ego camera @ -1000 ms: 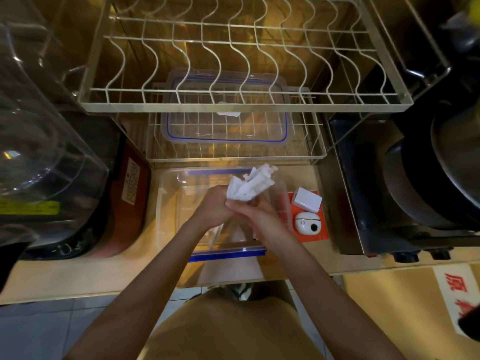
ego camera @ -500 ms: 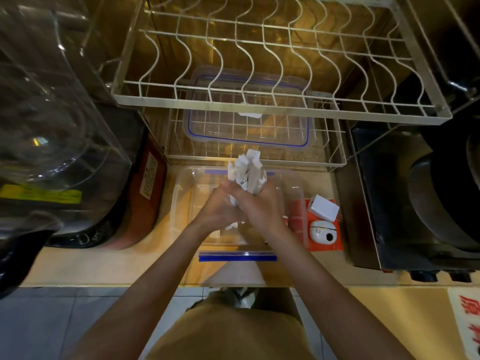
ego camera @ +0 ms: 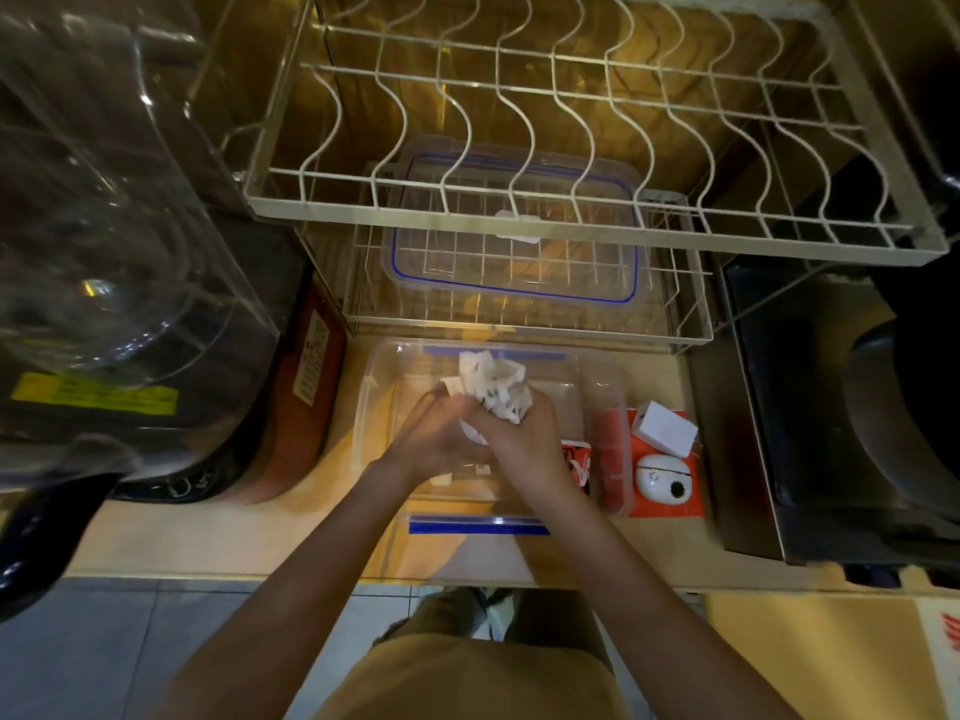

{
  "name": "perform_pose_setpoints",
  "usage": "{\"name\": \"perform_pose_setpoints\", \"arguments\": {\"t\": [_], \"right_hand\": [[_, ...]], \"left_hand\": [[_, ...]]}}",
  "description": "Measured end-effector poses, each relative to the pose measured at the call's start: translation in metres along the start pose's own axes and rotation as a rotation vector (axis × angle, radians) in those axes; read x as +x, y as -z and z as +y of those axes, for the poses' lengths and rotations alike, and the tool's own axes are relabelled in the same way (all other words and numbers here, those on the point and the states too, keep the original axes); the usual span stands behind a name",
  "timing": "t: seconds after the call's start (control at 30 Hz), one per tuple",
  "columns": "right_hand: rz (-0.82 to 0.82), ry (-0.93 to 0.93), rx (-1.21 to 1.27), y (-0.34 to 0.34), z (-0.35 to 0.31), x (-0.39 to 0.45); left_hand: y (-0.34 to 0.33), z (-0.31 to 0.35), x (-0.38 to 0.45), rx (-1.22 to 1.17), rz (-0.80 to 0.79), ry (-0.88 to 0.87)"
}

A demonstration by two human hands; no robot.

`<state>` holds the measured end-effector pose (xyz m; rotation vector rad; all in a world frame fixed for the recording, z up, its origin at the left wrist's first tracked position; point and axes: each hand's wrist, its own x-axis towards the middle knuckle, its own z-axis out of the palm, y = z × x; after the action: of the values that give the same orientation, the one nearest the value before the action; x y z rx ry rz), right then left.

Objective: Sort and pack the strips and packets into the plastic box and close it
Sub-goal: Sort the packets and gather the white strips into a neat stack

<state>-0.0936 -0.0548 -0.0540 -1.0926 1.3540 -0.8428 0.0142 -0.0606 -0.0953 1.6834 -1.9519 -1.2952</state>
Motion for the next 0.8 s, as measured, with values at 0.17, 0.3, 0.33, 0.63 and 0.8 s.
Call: {"name": "perform_pose_setpoints", "arguments": {"t": [0.17, 0.3, 0.33, 0.63, 0.8], "right_hand": [[-0.005, -0.086, 0.118, 0.01, -0.014, 0.001], [-0.09, -0.001, 0.026, 0.02, -0.013, 0.002], [-0.127, 0.01, -0.017, 0.022, -0.012, 0.002], [-0.049, -0.049, -0.051, 0.005, 0.006, -0.002], [0.0, 0.057, 0.046, 0.006, -0.014, -0.007]], "left_hand": [[0.006, -0.003, 0.001, 0.04, 0.072, -0.036], [0.008, -0.002, 0.004, 0.212, 0.031, -0.065], [0.008, -0.001, 0.004, 0.246, 0.03, -0.084], [0.0, -0.001, -0.006, 0.137, 0.128, -0.177], [-0.001, -0.001, -0.002, 0.138, 0.072, 0.057]]}}
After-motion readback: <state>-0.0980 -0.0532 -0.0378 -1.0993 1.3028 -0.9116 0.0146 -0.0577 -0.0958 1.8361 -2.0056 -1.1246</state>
